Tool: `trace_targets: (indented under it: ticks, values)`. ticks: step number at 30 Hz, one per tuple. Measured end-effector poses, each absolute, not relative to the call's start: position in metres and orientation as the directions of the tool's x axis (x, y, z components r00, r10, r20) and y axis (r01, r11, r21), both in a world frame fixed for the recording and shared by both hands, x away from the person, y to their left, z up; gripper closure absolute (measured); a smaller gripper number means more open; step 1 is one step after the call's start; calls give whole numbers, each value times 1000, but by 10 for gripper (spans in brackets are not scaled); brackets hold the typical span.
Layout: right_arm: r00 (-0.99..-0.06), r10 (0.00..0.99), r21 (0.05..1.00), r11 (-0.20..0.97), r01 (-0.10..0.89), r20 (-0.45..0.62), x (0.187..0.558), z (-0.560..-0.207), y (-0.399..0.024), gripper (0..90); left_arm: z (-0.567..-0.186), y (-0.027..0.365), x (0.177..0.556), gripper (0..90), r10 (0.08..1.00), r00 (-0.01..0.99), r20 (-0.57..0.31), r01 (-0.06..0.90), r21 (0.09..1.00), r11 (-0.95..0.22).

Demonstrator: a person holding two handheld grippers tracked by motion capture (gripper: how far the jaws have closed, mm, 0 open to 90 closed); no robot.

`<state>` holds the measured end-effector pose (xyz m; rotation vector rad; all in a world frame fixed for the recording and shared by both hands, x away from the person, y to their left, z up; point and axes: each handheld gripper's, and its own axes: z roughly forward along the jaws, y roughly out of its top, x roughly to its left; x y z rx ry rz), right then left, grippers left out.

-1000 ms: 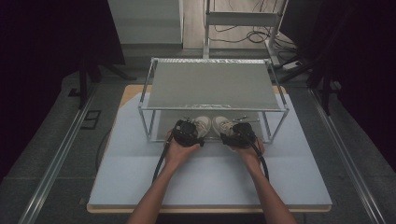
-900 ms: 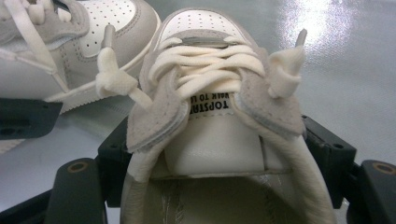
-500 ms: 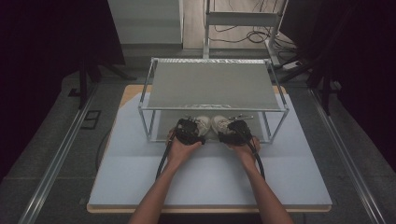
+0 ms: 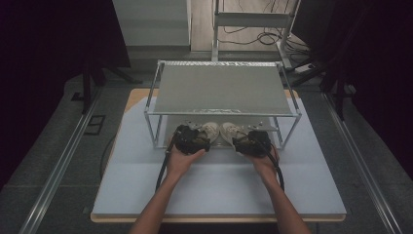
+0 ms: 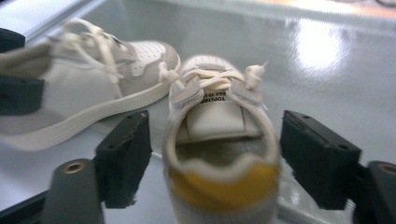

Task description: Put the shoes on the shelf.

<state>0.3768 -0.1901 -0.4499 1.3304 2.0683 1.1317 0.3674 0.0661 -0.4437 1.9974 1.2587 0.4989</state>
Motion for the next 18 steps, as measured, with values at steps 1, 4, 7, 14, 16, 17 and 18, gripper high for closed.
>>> trace_targets:
  ticks: [1, 4, 7, 14, 16, 17, 18]
  values:
    - [-452, 889, 824, 203, 530, 71, 373, -448, -194, 282, -443, 70, 363, 306, 888, 455, -60, 611, 747, -263]
    - [-456, 886, 841, 186, 508, 80, 361, -444, -207, 338, -442, 82, 350, 395, 890, 449, -74, 603, 761, -241]
    - [-465, 880, 853, 168, 494, 97, 352, -443, -220, 408, -444, 95, 341, 482, 887, 454, -87, 596, 769, -230]
    - [-482, 869, 854, 163, 494, 112, 341, -450, -240, 598, -458, 117, 331, 655, 889, 445, -106, 600, 772, -208]
    - [-480, 869, 851, 161, 500, 118, 340, -453, -243, 648, -464, 123, 332, 684, 892, 438, -114, 613, 763, -204]
    - [-481, 869, 849, 165, 501, 115, 340, -455, -245, 670, -467, 126, 332, 696, 891, 438, -121, 620, 758, -202]
    - [-479, 870, 850, 162, 502, 116, 340, -457, -247, 693, -470, 128, 333, 709, 890, 436, -131, 629, 752, -197]
